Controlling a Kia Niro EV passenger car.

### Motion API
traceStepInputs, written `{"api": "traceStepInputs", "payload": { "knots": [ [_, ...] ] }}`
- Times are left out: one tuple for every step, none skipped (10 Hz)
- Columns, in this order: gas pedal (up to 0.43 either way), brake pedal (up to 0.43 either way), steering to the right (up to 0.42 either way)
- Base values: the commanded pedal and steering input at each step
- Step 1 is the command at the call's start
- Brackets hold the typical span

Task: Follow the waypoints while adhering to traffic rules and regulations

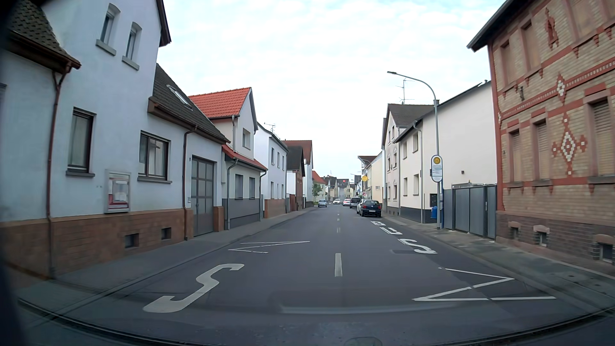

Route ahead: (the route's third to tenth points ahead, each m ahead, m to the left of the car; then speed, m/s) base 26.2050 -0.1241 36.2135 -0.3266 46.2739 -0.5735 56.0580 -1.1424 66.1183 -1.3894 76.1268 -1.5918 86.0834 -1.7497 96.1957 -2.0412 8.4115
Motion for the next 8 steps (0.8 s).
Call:
{"api": "traceStepInputs", "payload": {
  "knots": [
    [0.059,0.000,0.008],
    [0.059,0.000,0.008],
    [0.059,0.000,0.007],
    [0.059,0.000,0.008],
    [0.059,0.000,0.008],
    [0.059,0.000,0.007],
    [0.059,0.000,0.007],
    [0.059,0.000,0.006]
  ]
}}
